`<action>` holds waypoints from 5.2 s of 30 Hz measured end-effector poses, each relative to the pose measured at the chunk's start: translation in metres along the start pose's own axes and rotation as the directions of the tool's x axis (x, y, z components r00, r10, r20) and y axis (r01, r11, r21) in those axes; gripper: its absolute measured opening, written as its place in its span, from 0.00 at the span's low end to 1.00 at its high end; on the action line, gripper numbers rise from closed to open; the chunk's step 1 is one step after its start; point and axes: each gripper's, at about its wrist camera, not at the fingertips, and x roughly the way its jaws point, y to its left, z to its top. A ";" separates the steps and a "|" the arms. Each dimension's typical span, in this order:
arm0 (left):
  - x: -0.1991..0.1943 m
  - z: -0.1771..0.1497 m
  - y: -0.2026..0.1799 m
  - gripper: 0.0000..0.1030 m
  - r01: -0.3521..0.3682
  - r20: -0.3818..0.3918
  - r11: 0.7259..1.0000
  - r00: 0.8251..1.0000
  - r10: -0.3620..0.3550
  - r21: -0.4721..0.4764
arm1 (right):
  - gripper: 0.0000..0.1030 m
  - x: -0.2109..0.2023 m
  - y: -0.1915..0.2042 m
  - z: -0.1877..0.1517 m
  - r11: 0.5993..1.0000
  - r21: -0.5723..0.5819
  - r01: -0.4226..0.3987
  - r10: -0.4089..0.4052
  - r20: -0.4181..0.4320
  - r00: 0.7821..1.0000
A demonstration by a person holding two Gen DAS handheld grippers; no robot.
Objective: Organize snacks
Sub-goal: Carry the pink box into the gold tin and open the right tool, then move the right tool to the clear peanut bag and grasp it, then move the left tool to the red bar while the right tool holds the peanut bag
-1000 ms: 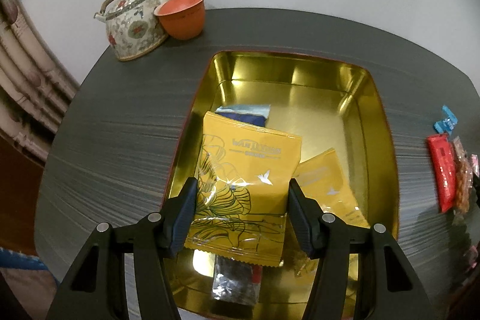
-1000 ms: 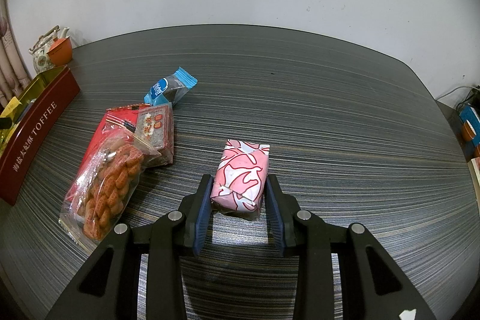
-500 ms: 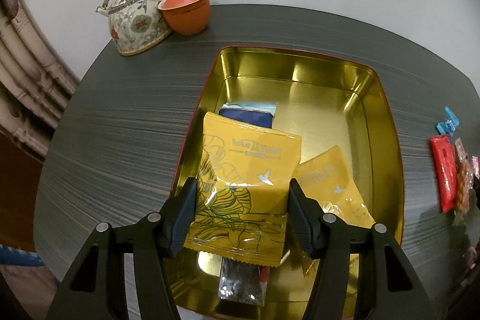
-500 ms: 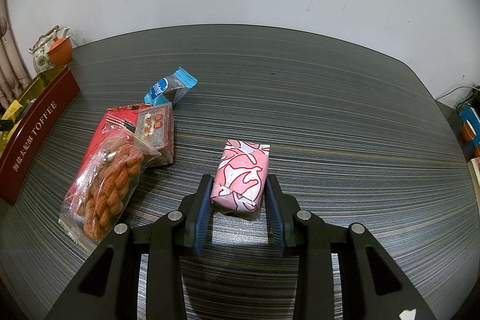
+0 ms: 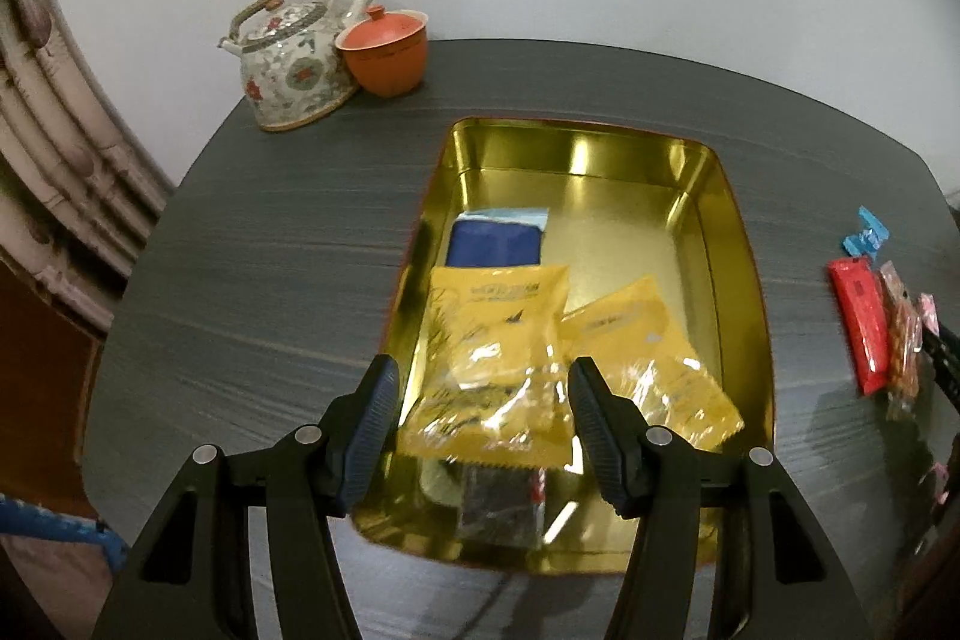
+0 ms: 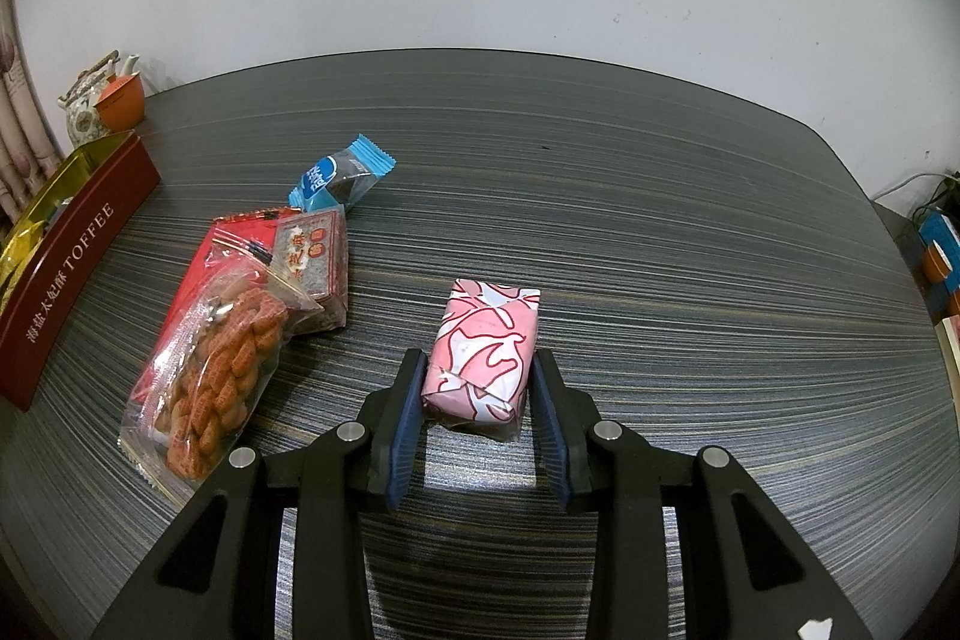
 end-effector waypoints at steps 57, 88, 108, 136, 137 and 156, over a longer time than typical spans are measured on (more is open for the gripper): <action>-0.025 -0.039 0.095 0.64 -0.056 0.031 0.975 0.997 0.064 -0.216 | 0.27 -0.050 0.318 0.036 0.840 -0.400 -0.366 0.364 -0.084 0.927; -0.022 -0.042 0.094 0.65 -0.055 0.022 0.975 0.998 0.061 -0.216 | 0.59 -0.065 0.260 0.056 0.923 -0.273 -0.270 0.290 0.035 0.956; -0.020 -0.042 0.085 0.65 -0.068 0.013 0.979 0.997 0.071 -0.192 | 0.59 -0.016 0.085 0.042 0.997 0.069 -0.027 0.033 -0.086 0.996; -0.021 -0.045 0.075 0.65 -0.109 0.031 0.982 0.993 0.115 -0.156 | 0.37 -0.023 0.052 0.014 0.998 -0.014 0.059 -0.060 -0.062 0.996; -0.023 -0.046 0.074 0.65 -0.107 0.043 0.982 0.992 0.115 -0.157 | 0.37 -0.021 0.047 0.013 0.998 -0.012 0.063 -0.063 -0.060 0.996; -0.046 -0.029 -0.079 0.65 0.102 0.044 0.995 0.994 -0.103 0.021 | 0.36 -0.004 -0.016 0.012 0.998 0.017 0.057 -0.057 0.003 0.998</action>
